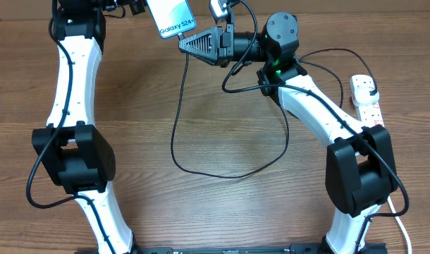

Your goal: Plug charger to phone and switch on socket

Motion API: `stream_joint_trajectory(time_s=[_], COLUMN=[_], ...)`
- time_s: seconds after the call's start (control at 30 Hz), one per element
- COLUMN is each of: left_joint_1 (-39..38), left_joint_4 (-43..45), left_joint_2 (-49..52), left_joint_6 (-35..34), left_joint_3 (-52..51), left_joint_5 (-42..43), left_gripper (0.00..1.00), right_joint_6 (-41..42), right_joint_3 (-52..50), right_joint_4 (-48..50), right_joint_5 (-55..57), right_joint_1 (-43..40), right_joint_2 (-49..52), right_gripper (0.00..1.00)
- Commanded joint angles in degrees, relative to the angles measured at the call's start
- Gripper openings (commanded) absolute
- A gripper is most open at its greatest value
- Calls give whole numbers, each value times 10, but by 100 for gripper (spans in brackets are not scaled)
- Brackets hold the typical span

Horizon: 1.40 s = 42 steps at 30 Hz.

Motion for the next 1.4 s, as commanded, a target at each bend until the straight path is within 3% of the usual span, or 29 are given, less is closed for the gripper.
stream_joint_trajectory(time_s=[0.0,0.9,0.93,1.03,1.13,1.23,1.37], left_joint_1=[-11,-20,-19,-13,-3,7,15], left_joint_4=[4,4,4,4,4,1,1], left_joint_2=[-19,-19,-19,-19,-19,-19,-19], left_joint_6=[23,37,37,37,37,37,37], left_joint_3=[10,10,10,10,10,10,10], left_joint_5=[48,87,84,75,74,74,79], left_gripper=[5,5,4,4,4,5,4], right_joint_6=[0,0,-1,-9,-16,-16,-16], right_joint_3=[10,10,10,10,10,10,10], right_joint_4=[1,-2,-2,-1,1,16,8], right_joint_5=[49,47,42,27,14,10,16], right_joint_1=[-9,-9,-9,-9,-9,-9,-17], right_joint_2=[-17,-17,-17,-17,-17,-17,-17], right_gripper=[4,5,15,59,89,100,100])
